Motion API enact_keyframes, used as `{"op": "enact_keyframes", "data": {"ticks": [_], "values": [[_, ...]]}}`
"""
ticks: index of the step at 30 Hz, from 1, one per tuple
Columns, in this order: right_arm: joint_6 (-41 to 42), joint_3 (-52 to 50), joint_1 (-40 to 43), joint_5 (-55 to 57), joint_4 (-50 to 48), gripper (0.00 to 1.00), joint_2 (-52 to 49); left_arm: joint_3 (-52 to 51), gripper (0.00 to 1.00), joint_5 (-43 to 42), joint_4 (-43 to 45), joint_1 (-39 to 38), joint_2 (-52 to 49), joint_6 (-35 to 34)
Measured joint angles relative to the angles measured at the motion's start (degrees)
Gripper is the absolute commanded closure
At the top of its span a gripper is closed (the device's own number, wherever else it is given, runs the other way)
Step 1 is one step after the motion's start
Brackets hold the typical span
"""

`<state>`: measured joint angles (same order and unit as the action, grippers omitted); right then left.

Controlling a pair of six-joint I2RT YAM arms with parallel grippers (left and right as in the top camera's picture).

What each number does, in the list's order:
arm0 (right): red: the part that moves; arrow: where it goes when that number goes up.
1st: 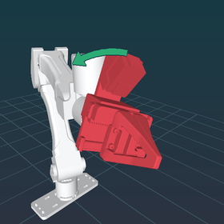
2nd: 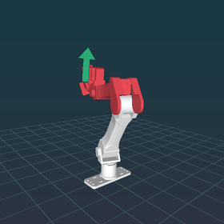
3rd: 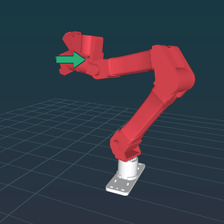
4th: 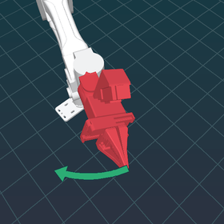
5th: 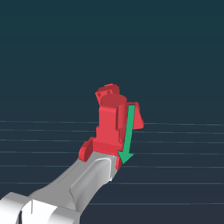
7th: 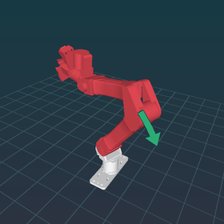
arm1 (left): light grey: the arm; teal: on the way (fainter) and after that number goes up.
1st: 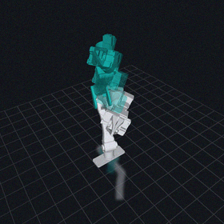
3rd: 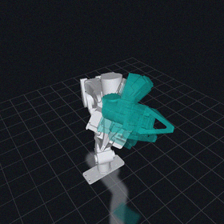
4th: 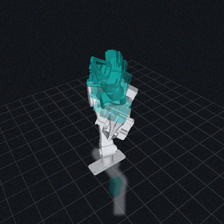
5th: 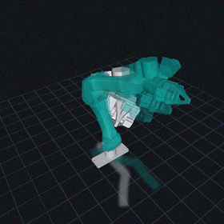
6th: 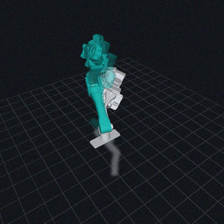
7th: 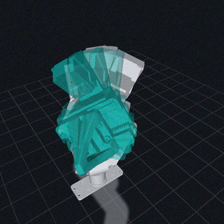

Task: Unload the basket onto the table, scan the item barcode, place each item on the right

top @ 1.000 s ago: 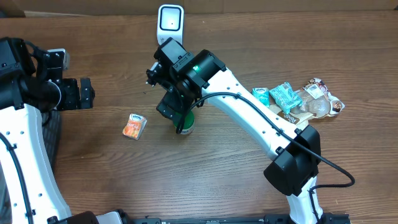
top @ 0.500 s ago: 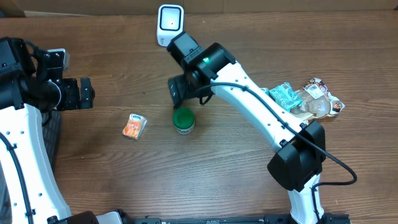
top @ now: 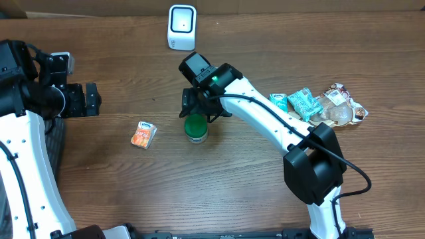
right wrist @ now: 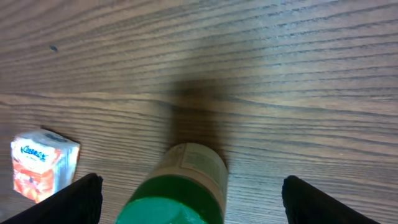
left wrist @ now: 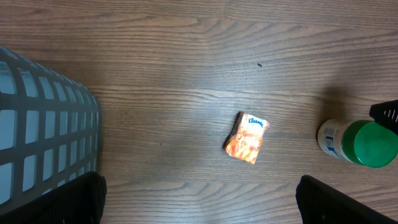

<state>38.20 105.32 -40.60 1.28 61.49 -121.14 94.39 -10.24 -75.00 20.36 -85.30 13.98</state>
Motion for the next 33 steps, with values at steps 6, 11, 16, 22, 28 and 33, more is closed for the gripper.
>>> {"op": "enact_keyframes", "data": {"ticks": [6,11,16,22,28,33], "values": [[0.7,-0.11,-0.9,-0.46,-0.63,0.11,0.0,0.0,0.0,0.0,0.0,0.0,0.0,0.0],[0.81,-1.36,-3.08,-0.7,-1.46,0.11,0.0,0.0,0.0,0.0,0.0,0.0,0.0,0.0],[0.81,-2.64,-3.91,-1.01,-1.53,0.14,0.0,0.0,0.0,0.0,0.0,0.0,0.0,0.0],[1.29,-4.5,-3.89,-1.03,-3.26,0.16,0.0,0.0,0.0,0.0,0.0,0.0,0.0,0.0],[1.97,-6.67,-3.91,-1.07,-4.09,0.23,0.0,0.0,0.0,0.0,0.0,0.0,0.0,0.0],[1.81,-6.67,-3.91,-1.07,-4.15,0.34,0.0,0.0,0.0,0.0,0.0,0.0,0.0,0.0]]}}
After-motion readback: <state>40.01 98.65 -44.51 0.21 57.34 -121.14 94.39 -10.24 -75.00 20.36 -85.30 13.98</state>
